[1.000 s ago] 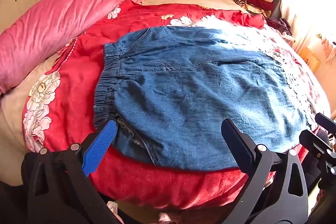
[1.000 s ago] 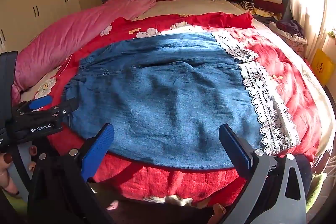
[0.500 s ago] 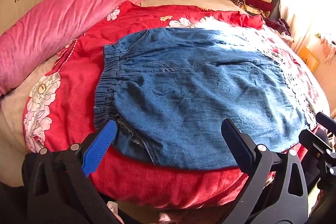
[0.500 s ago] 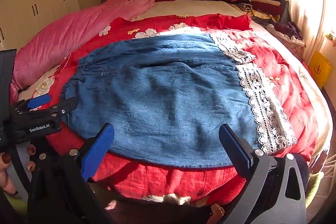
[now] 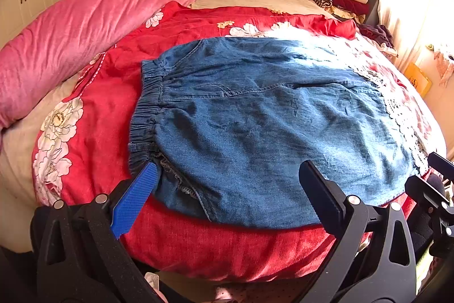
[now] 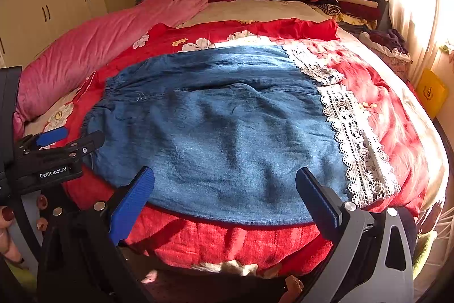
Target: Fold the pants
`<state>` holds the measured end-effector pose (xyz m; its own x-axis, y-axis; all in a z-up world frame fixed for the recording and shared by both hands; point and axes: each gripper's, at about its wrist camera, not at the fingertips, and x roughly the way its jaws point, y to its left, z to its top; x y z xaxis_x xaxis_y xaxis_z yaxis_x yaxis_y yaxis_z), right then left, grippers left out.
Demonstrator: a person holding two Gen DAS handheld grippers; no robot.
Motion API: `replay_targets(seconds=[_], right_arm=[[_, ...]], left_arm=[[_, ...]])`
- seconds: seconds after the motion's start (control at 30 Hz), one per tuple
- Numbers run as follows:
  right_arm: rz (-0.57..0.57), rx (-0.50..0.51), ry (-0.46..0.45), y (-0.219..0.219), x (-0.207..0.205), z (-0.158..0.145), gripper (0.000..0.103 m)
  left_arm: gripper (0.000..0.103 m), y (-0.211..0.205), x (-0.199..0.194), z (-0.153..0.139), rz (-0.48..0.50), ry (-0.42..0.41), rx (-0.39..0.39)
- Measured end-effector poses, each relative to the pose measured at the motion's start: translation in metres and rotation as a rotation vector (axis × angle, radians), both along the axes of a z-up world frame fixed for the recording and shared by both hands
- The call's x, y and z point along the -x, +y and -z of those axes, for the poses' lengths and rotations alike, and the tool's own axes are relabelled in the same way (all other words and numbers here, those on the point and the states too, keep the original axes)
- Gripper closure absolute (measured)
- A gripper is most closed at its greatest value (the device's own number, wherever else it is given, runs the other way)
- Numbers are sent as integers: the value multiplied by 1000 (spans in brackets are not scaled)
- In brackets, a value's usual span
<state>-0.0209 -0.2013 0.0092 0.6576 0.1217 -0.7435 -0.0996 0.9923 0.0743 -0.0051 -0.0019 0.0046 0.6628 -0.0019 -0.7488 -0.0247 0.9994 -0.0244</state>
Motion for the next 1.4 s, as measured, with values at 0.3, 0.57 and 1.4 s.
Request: replay_targets(seconds=[0.3, 0.57, 1.4], right_arm=[[-1, 0, 1, 0, 0, 0, 4], [3, -2, 2, -1, -1, 0, 4], [-10, 1, 2, 4, -18, -1, 4]], left_arm=[[9, 1, 0, 1, 2, 5, -5], [9, 2, -2, 2, -2, 4, -8], [9, 8, -8, 0, -12, -6, -19]])
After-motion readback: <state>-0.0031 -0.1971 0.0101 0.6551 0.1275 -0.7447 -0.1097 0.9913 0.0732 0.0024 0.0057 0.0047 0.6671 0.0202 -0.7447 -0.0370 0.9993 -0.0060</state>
